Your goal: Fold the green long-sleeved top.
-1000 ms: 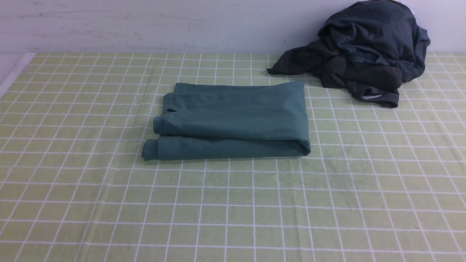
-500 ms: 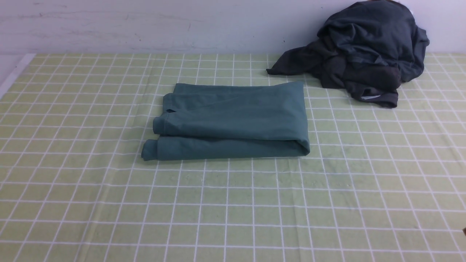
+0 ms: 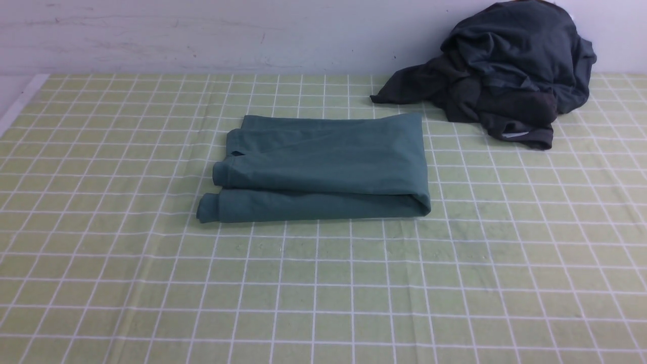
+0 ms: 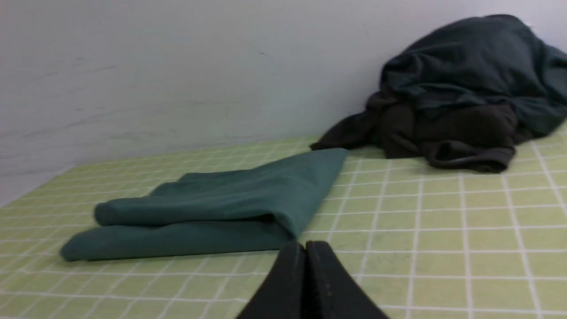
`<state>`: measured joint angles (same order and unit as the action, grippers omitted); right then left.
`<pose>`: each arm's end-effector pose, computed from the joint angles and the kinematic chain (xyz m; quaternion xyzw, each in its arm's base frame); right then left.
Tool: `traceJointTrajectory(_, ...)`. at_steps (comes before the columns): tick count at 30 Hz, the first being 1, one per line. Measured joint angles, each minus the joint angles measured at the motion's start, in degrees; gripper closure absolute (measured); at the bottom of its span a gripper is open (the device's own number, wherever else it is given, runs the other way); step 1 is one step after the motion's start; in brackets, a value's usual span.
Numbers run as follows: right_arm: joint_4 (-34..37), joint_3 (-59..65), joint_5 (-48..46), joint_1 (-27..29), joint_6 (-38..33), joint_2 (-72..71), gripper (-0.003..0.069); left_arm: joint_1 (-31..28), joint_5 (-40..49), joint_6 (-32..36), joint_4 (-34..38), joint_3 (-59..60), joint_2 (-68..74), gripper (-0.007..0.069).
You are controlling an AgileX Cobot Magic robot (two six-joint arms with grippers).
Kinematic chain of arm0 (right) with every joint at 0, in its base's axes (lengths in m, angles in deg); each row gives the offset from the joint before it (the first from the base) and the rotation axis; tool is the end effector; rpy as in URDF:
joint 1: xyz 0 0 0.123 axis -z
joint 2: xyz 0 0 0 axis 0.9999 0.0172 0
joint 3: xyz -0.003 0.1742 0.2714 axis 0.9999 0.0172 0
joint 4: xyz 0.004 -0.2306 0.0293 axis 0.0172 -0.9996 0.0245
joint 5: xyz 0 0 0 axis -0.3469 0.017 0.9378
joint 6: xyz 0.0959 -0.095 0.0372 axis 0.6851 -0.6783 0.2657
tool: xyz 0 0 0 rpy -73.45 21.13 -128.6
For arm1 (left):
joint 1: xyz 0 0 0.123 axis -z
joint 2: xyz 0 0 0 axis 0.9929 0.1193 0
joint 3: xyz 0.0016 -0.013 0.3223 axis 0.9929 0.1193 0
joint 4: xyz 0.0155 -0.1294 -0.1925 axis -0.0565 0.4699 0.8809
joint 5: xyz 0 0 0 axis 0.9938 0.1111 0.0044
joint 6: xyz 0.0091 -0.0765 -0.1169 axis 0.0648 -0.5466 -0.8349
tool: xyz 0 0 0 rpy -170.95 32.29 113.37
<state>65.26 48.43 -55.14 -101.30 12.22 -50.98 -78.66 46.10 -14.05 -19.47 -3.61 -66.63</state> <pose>0.0472 0.0085 0.1851 0.0305 0.7383 0.1622 0.6539 0.0542 0.0273 0.2508 -0.1206 0.8569 0.0217 0.5007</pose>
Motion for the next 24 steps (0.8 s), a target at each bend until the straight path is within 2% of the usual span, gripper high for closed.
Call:
traceJointTrajectory(5, 7.6, 0.0, -1.3, 9.2, -13.2, -0.1, 0.0671, 0.0, 0.0, 0.0, 0.0, 0.0, 0.0, 0.0628)
traceJointTrajectory(10, 10.2, 0.0, -5.6, 16.0, -18.1, -0.1, 0.0671, 0.0, 0.1, 0.0, 0.0, 0.0, 0.0, 0.0628)
traceJointTrajectory(15, 9.0, -0.1, -10.9, 17.4, -18.7, -0.1, 0.0671, 0.0, 0.1, 0.0, 0.0, 0.0, 0.0, 0.0628)
traceJointTrajectory(24, 8.4, -0.2, -11.2, 17.5, -18.9, -0.1, 0.0671, 0.0, 0.1, 0.0, 0.0, 0.0, 0.0, 0.0628)
